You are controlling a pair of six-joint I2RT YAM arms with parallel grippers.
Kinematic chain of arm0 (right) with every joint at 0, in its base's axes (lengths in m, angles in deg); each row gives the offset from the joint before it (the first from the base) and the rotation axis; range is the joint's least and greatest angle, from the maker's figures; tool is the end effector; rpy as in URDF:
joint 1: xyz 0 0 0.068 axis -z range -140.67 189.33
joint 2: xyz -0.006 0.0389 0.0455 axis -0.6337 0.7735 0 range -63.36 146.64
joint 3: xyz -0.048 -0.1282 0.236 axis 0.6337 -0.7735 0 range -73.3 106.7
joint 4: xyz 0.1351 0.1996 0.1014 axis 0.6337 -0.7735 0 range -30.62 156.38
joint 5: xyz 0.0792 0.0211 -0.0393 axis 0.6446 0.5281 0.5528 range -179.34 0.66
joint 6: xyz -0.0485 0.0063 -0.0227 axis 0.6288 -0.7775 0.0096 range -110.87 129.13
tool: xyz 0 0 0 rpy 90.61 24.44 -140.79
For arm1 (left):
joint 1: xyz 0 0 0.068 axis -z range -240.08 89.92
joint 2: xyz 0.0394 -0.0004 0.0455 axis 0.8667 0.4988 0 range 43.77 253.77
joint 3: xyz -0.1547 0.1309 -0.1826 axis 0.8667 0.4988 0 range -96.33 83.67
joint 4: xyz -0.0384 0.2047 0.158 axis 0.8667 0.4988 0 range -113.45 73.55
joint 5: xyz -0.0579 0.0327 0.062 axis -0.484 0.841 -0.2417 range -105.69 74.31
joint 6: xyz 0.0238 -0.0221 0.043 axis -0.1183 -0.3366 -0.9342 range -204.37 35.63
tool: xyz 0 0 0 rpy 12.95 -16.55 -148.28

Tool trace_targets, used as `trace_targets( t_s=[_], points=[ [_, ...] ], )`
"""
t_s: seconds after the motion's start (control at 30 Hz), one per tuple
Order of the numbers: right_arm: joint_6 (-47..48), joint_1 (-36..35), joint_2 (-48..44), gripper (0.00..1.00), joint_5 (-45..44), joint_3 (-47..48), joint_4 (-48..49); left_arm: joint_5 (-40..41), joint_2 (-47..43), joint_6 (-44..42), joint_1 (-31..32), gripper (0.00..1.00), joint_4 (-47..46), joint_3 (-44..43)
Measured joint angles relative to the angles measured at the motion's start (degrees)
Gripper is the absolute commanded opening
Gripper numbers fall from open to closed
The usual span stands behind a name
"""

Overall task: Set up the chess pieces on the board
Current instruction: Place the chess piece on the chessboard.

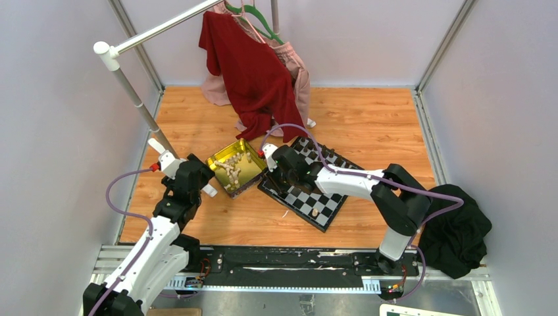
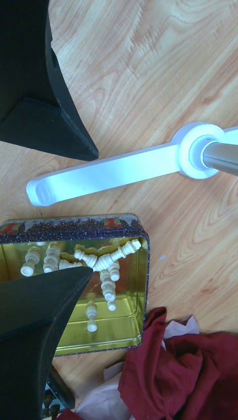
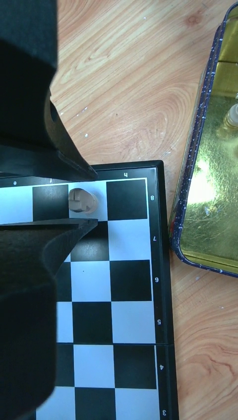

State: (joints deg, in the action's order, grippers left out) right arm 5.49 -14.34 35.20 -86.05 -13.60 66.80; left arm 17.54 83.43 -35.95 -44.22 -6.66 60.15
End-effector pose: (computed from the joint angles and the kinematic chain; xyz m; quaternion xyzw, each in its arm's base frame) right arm 0.2196 0.3022 0.1994 -0.3919 0.8104 0.2311 0.3692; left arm 0.1553 -0.0237 0.2152 -0.3671 0.7698 -0.0308 0.5212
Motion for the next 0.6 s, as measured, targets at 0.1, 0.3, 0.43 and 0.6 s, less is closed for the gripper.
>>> trace_targets(
  t_s=[0.1,0.3,0.43,0.6],
  points=[
    [0.02,-0.02,0.0,0.44,0.02,0.0,0.0,-0.02,0.0,0.0,0.0,0.84,0.0,0.0],
    [0.07,-0.44,0.0,0.45,0.02,0.83,-1.07,-0.02,-0.04,-0.04,0.0,0.85,-0.02,0.0],
    [0.17,-0.74,-0.04,0.45,0.0,1.75,-1.7,-0.02,-0.35,-0.07,0.0,0.85,0.0,0.0],
    [0.48,-1.07,-0.15,0.45,-0.33,2.82,-2.29,-0.02,-1.18,-0.22,0.0,0.86,0.0,0.0]
  ],
)
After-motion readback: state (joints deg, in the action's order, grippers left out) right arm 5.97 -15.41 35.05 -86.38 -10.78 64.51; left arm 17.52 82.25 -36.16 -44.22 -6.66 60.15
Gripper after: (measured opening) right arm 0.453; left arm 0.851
